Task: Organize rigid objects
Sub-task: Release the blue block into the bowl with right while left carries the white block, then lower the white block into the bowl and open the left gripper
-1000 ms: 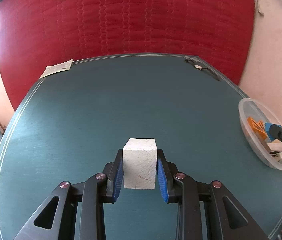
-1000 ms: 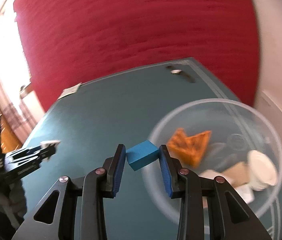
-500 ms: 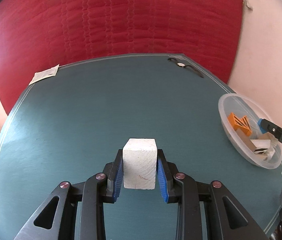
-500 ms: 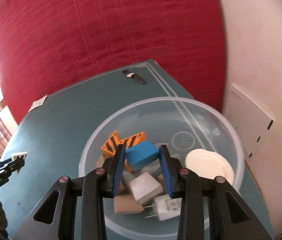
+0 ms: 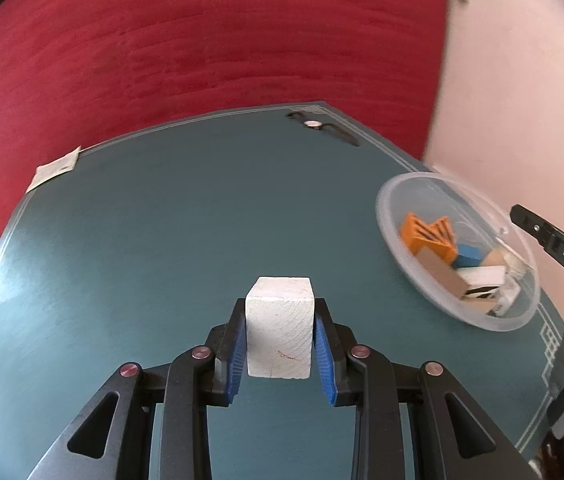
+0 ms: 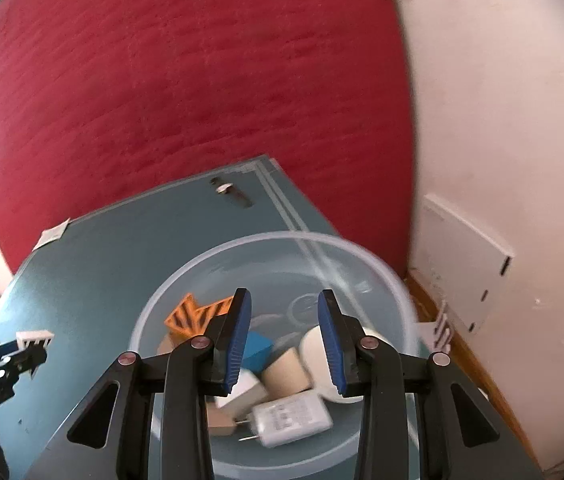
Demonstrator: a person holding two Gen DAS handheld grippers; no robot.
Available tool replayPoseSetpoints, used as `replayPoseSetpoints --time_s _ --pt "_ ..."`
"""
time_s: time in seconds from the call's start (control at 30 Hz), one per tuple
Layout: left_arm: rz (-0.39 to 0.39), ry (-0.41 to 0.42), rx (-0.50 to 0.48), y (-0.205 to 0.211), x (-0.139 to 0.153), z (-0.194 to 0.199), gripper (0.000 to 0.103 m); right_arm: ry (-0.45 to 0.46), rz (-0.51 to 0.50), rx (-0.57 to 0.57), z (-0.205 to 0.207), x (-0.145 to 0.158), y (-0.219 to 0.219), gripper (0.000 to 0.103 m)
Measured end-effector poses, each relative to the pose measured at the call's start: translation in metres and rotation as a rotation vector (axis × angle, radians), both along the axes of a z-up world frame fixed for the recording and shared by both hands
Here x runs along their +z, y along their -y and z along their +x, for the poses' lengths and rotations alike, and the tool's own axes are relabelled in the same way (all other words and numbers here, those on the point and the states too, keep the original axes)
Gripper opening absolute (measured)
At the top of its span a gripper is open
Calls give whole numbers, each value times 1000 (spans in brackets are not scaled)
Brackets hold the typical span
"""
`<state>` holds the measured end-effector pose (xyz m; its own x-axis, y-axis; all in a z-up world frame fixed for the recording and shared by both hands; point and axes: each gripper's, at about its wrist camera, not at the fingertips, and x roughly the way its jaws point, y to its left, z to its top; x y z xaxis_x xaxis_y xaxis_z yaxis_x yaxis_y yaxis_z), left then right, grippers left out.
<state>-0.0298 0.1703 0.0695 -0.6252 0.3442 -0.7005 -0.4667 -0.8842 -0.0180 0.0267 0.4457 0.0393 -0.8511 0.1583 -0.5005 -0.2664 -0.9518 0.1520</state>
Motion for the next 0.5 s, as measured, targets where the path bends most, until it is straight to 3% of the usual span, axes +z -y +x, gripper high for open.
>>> replayPoseSetpoints --time_s 0.5 --pt "41 30 -183 -74 12 9 32 -21 -6 -95 7 -1 -16 37"
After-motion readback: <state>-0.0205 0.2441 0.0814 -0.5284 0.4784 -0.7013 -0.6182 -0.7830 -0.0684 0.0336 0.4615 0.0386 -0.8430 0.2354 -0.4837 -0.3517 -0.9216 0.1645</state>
